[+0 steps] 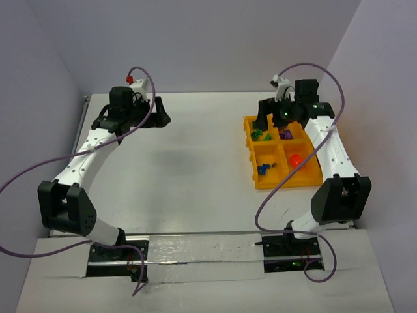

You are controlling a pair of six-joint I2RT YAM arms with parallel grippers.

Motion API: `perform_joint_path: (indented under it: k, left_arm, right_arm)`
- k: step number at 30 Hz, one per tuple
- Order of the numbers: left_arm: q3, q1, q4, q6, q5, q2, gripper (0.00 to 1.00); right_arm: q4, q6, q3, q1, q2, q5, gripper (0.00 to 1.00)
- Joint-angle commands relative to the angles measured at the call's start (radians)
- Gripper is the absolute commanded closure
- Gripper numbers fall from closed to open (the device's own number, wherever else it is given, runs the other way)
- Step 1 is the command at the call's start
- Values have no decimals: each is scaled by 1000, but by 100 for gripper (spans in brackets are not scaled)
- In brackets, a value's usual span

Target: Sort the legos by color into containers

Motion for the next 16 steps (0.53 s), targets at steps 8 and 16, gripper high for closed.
perform_joint_path:
  k: [8, 16]
  left_arm:
    - [35, 12, -96, 78, -185, 10, 1]
    - [17, 15, -100, 80, -216, -28, 1]
  right_arm:
    - [379, 271, 161, 142, 44, 50, 0]
    - [382, 257, 150, 209, 51, 37, 0]
